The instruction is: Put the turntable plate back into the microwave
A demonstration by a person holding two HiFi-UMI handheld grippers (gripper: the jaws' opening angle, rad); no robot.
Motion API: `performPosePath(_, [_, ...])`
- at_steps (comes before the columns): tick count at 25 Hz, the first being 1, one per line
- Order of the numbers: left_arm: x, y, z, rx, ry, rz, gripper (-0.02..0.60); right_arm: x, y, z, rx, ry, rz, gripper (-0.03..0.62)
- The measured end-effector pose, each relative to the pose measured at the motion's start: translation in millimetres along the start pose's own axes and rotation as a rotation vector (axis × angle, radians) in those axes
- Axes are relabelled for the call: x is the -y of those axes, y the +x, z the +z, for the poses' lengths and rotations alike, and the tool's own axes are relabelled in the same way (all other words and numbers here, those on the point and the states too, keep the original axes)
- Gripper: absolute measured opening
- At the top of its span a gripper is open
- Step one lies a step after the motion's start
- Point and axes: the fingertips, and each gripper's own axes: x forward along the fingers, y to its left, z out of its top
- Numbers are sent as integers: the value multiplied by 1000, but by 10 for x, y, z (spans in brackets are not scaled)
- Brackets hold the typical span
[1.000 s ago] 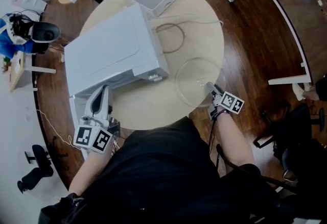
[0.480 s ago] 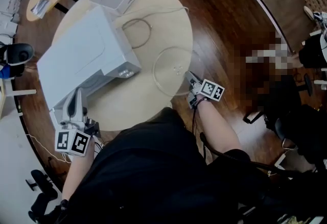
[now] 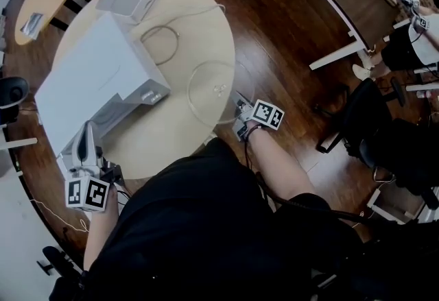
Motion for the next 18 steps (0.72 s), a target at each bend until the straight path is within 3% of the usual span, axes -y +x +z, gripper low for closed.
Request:
performPosePath(5, [-60,7,-26,28,-11,14,3,-4,-114,112,34,4,-1,39])
performPosePath(11, [-40,-27,48,38,4,0,3,-216,-75,215,86,72,59,25])
performPosePath(18, [-142,-239,64,42,21,-31,3,-235,-152,128,185,150,39,24])
